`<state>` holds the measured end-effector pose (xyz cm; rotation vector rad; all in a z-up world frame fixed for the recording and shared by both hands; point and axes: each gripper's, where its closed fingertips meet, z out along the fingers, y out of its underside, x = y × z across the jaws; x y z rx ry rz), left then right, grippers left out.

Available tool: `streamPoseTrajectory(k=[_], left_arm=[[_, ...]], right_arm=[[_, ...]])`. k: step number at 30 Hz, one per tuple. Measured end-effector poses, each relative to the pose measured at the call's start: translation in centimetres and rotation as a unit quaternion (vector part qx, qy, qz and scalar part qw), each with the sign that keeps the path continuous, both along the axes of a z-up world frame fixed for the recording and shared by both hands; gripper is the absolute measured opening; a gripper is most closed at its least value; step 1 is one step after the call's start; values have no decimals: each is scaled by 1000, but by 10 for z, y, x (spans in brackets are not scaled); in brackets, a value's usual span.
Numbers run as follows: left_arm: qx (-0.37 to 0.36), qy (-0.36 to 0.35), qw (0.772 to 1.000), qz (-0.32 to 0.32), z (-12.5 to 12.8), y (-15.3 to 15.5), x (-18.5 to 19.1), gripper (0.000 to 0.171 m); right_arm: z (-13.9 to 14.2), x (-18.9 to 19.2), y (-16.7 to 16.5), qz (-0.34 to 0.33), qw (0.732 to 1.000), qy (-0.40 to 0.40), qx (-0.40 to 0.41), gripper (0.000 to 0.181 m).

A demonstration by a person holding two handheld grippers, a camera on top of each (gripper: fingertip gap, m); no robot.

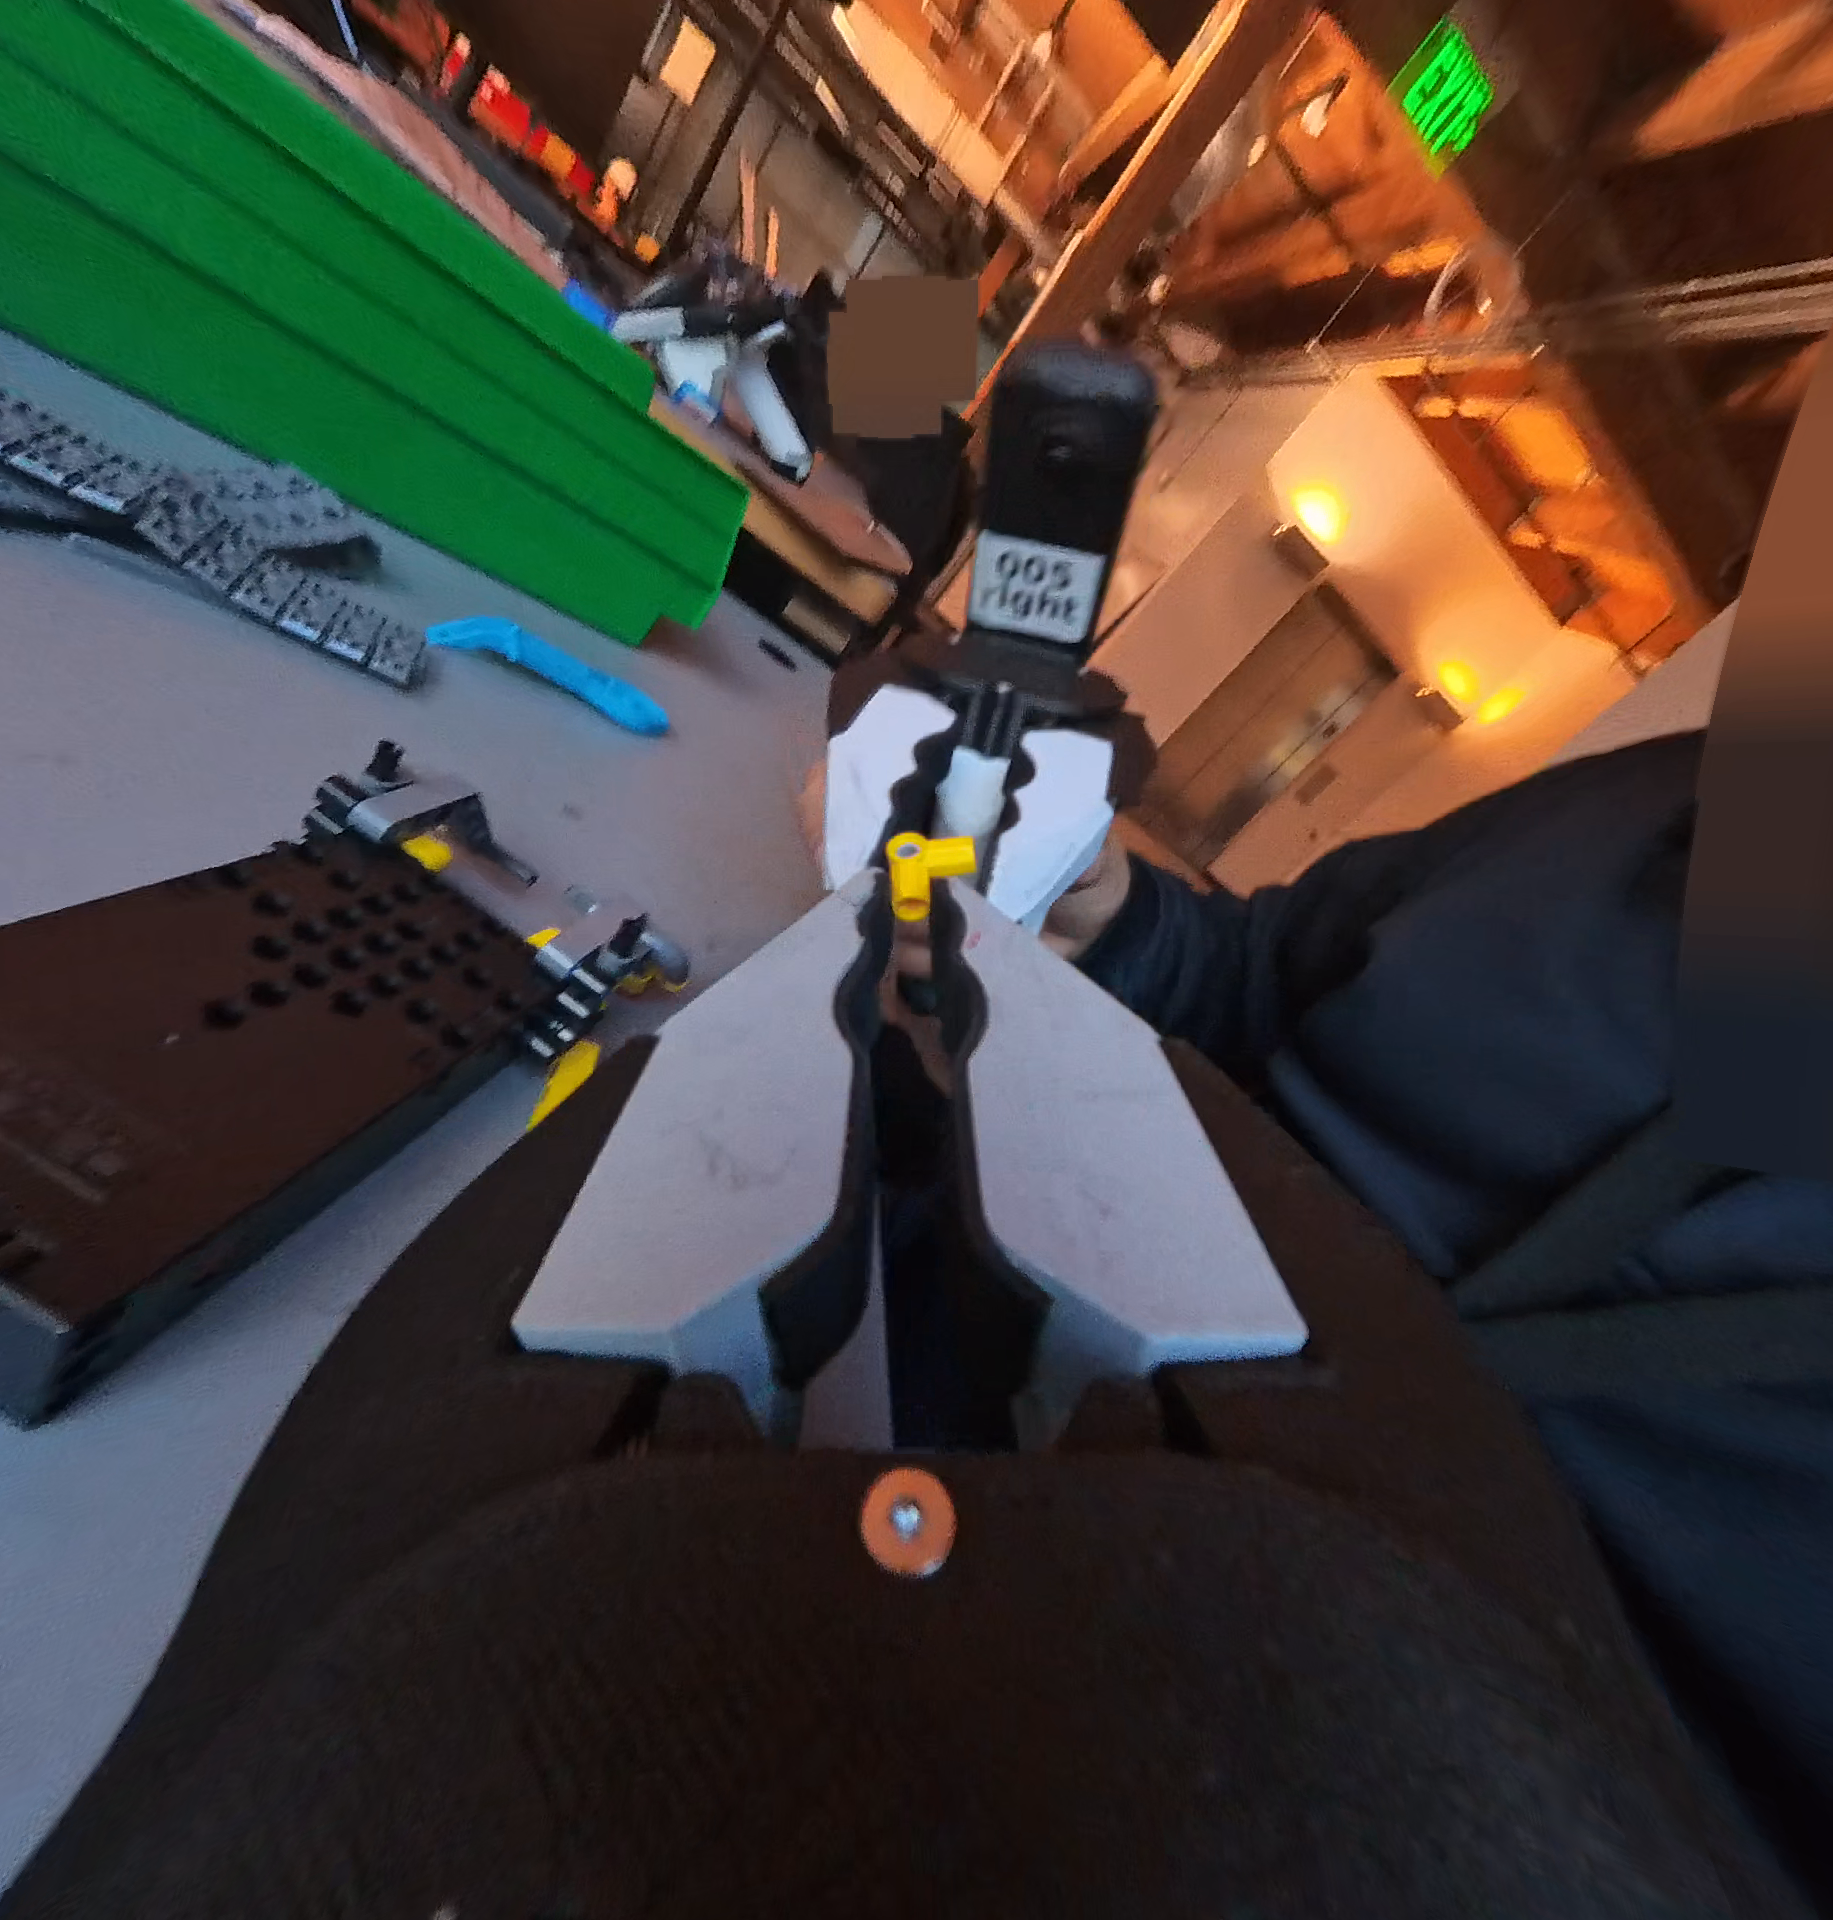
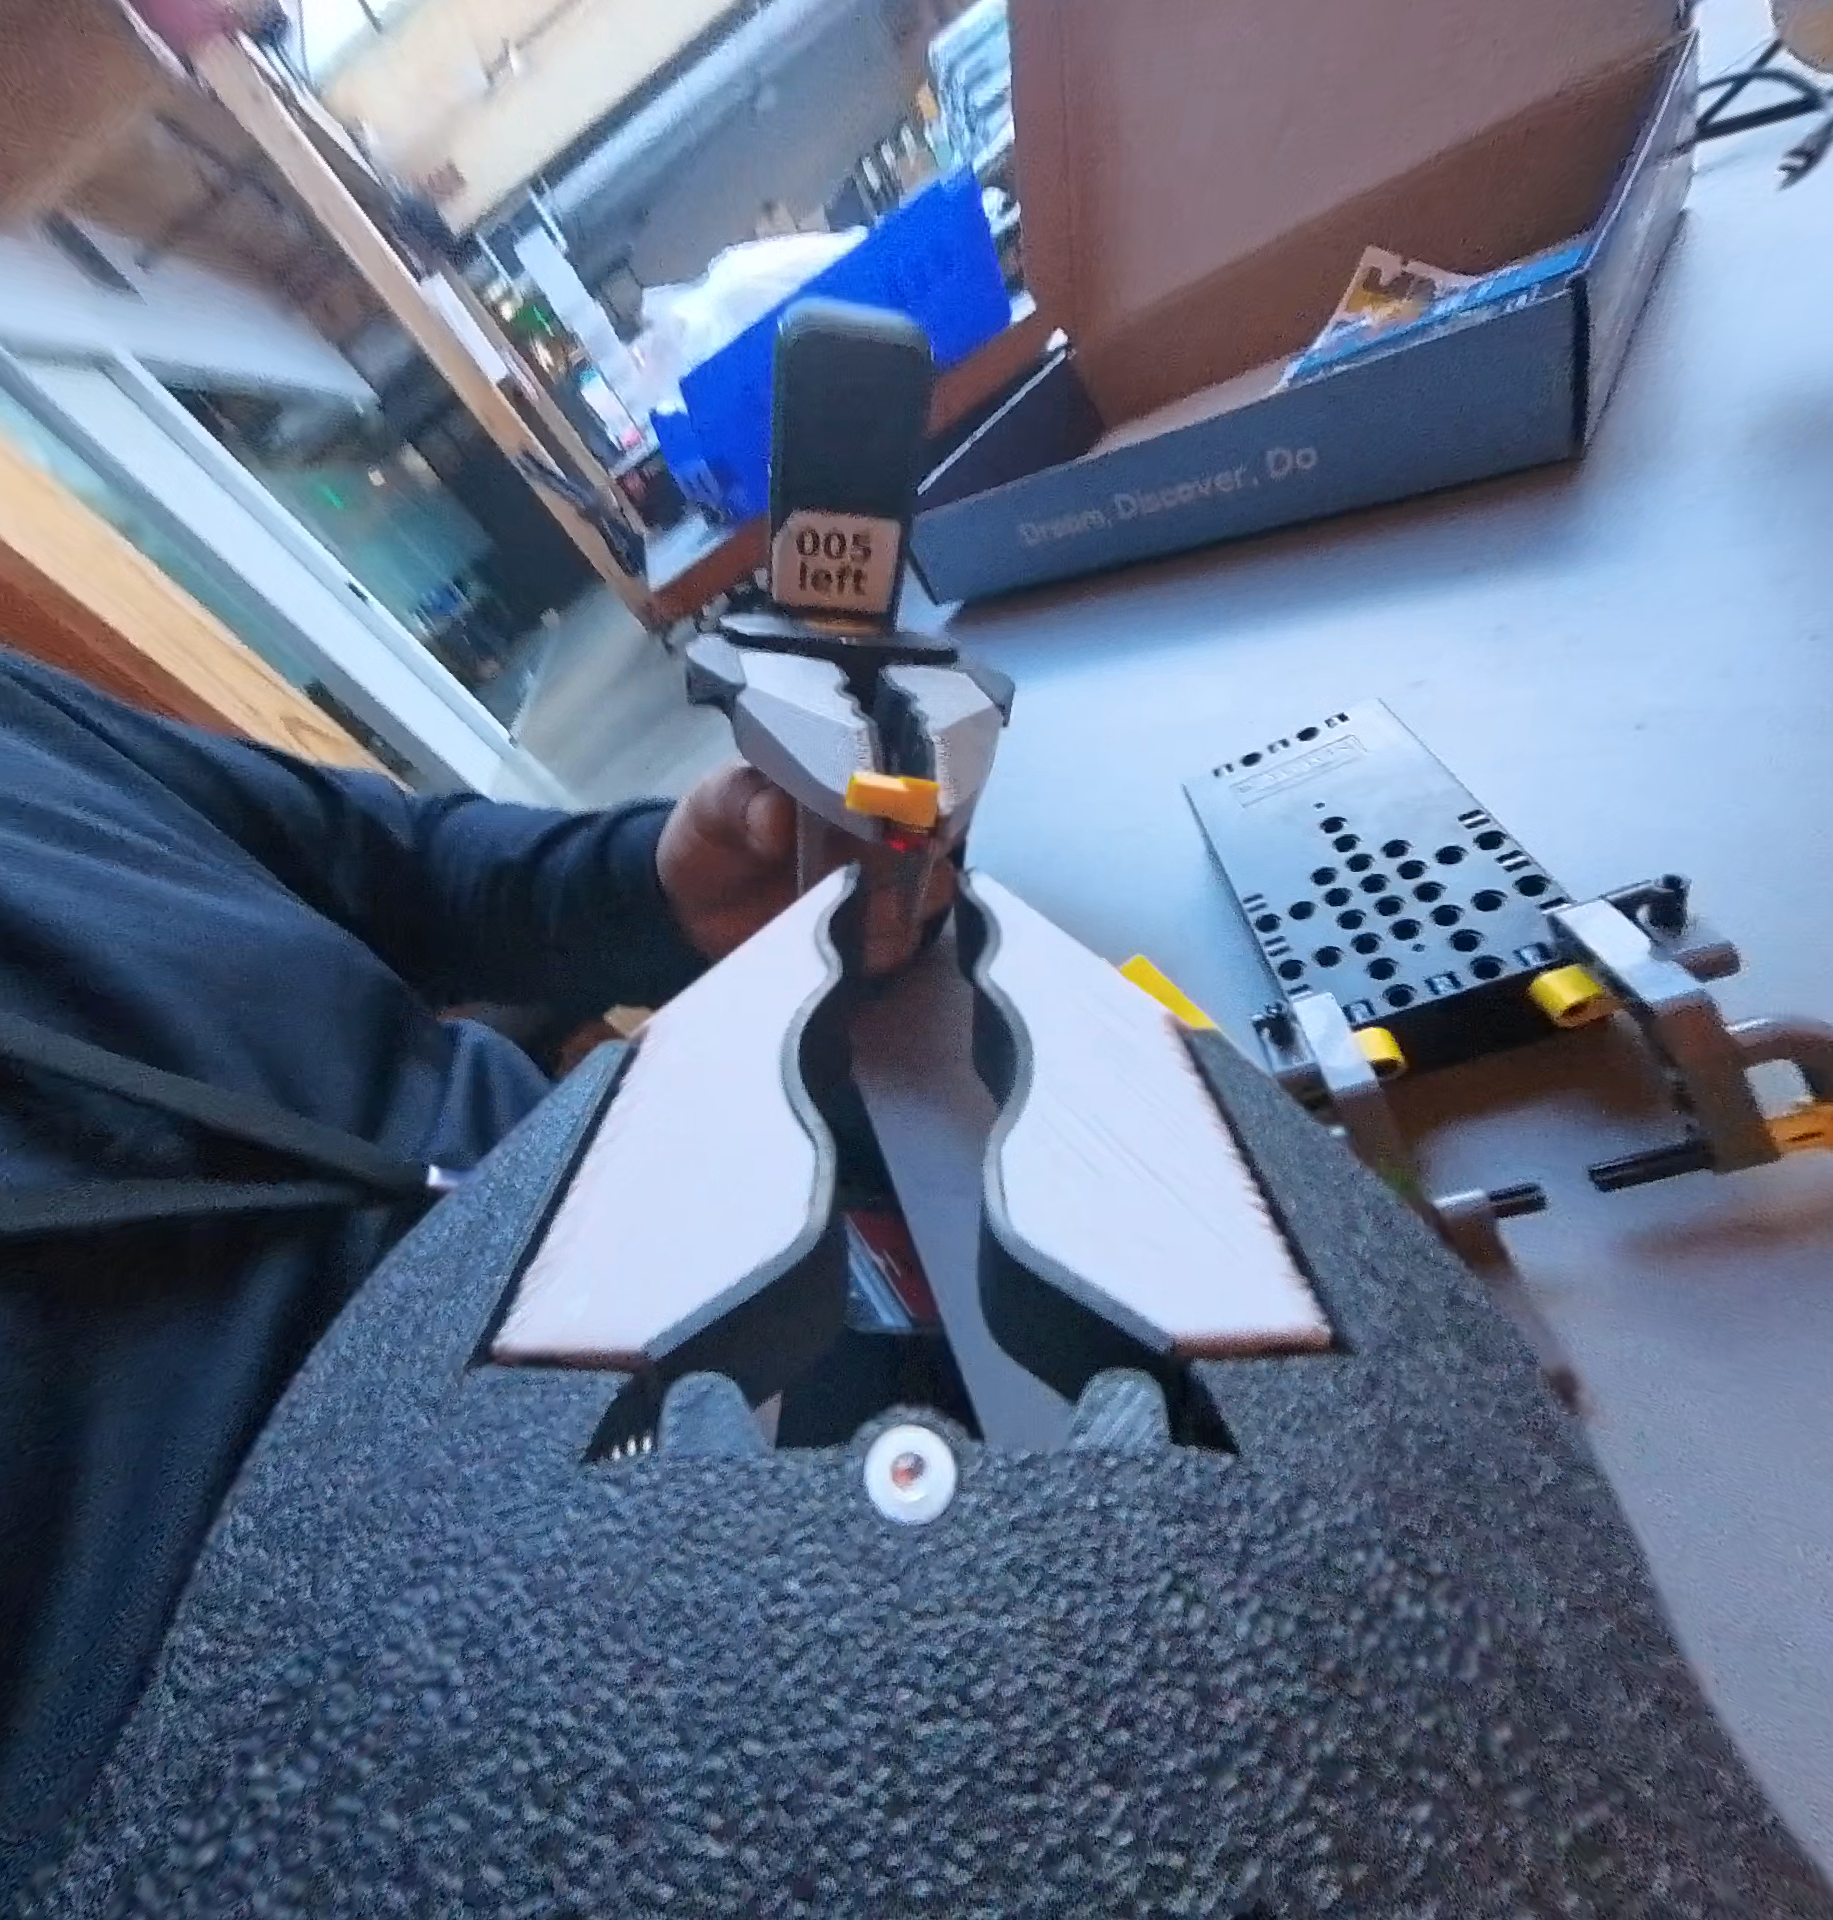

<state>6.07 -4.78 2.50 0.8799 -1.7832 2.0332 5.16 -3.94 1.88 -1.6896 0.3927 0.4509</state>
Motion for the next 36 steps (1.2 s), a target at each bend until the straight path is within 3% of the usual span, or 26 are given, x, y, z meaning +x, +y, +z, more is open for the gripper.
streamPoseTrajectory(k=[7, 10, 22, 31, 36], left_arm=[[-55, -19, 998, 21, 15, 3, -7, 5], [-62, -24, 998, 21, 17, 3, -9, 4], [-58, -23, 998, 4, 16, -1, -12, 5], [-37, -31, 997, 52, 13, 5, -2, 5], [-5, -55, 988, 142, 11, 18, 15, 5]], right_arm=[[16, -8, 2, -2, 999, 29, 39, 3], [15, -5, 2, 1, 998, 46, 39, 13], [19, -5, 0, 46, 991, 95, 87, 10], [9, 8, 3, 0, 997, -76, -19, 3], [-18, 11, 2, -21, 970, -202, -136, 0]])
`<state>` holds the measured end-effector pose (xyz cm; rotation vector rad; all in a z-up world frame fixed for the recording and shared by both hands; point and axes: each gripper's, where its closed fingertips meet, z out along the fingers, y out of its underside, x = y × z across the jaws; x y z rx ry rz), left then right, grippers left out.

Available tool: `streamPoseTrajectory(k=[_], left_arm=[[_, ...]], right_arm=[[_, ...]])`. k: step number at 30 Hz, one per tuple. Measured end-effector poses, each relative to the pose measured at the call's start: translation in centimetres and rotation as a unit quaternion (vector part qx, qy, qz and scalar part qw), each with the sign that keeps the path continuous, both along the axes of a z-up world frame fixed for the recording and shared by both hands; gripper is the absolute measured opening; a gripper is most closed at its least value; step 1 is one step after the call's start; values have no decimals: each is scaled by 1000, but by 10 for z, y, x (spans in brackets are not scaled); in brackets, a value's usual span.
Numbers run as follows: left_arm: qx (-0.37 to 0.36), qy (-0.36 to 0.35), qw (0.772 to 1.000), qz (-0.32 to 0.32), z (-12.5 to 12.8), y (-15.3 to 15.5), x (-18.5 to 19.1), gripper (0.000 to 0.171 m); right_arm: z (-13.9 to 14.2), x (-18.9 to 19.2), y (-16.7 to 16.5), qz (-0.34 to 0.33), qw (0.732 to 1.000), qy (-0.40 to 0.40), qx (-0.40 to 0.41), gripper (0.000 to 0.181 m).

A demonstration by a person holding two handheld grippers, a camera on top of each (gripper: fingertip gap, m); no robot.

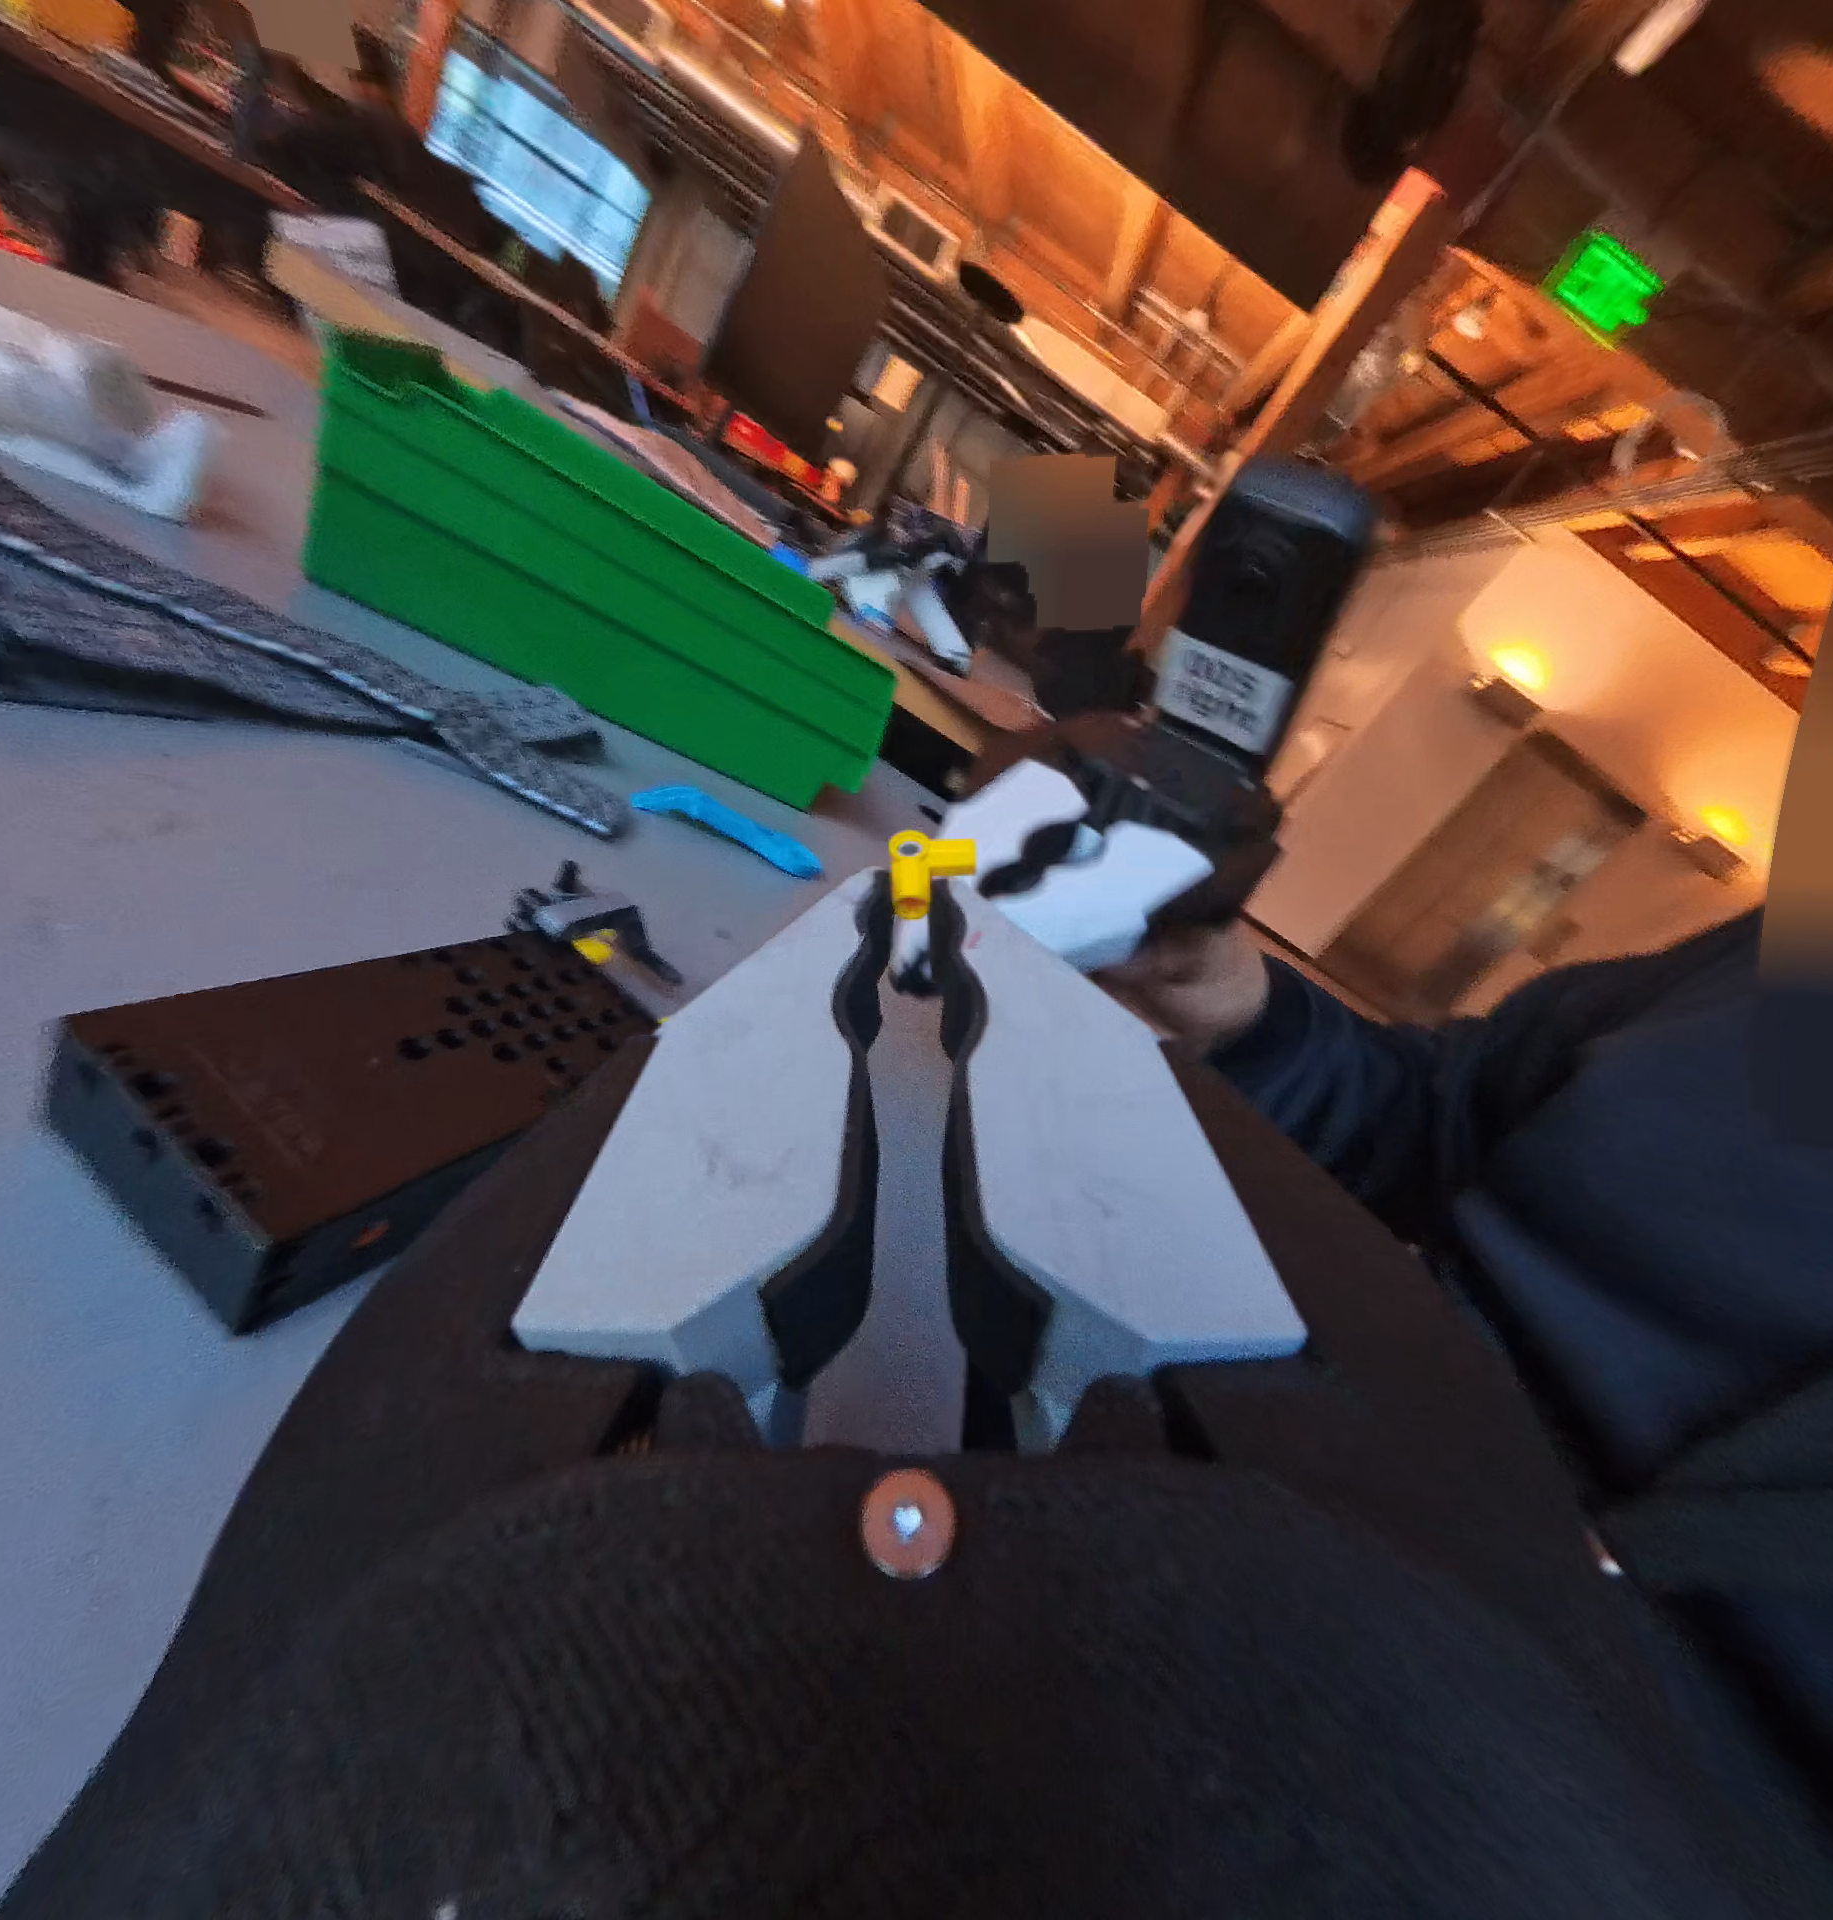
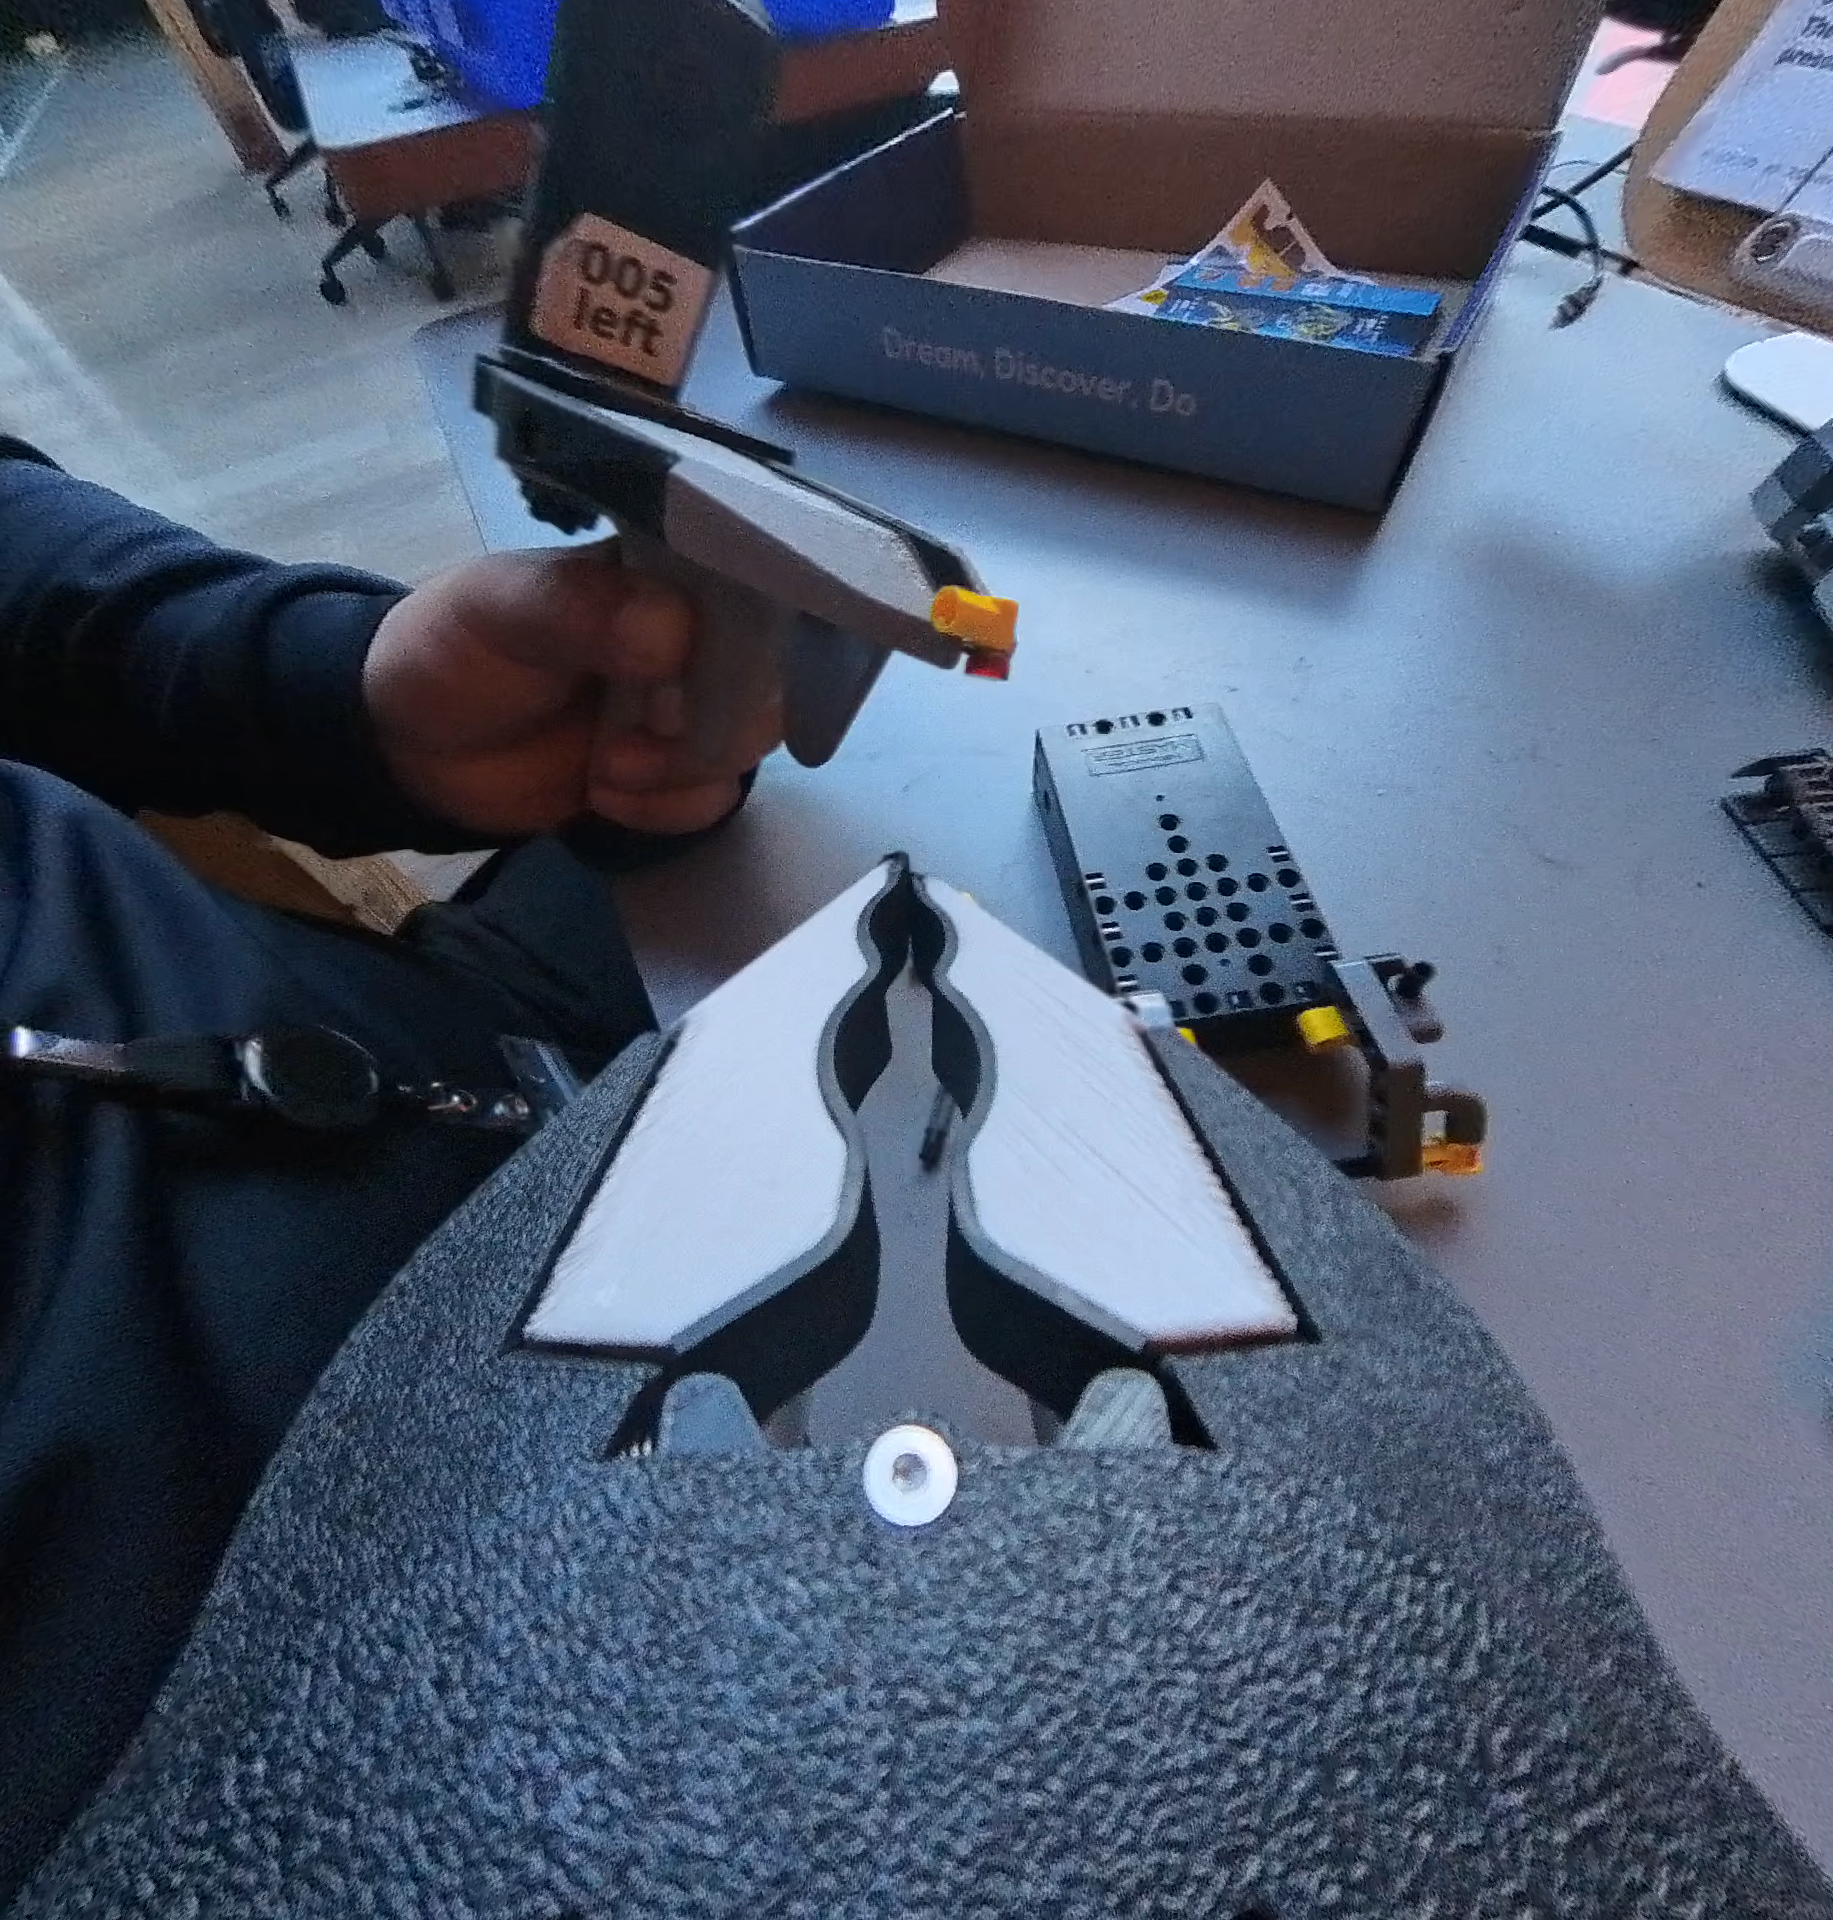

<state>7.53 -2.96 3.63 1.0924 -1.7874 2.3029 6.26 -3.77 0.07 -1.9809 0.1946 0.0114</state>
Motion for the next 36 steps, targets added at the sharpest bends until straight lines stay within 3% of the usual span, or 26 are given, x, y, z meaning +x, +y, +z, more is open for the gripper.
streamPoseTrajectory(k=[3, 6, 9, 14, 28, 32, 36], left_arm=[[-31, 29, 999, -18, -1, 4, 2, 5], [-52, 45, 996, -50, 1, 0, 0, 5], [-43, 43, 996, -70, -1, -6, -4, 5], [-62, 20, 995, -79, 7, -9, -9, 4], [-65, -26, 994, -79, 16, -11, -16, 5], [-52, -26, 996, -75, 13, -11, -16, 5], [25, -57, 997, -53, 5, -12, -15, 4]], right_arm=[[-3, 1, 1, -12, 1000, 18, 6, 0], [18, 10, 1, -26, 994, 59, 84, 4], [36, 9, 1, 2, 980, 126, 151, 6], [38, 2, 3, 38, 961, 204, 184, 10], [51, -8, 4, 103, 880, 363, 290, 4], [43, -8, 4, 80, 924, 282, 245, 4], [34, -7, 2, 65, 964, 191, 171, 4]])
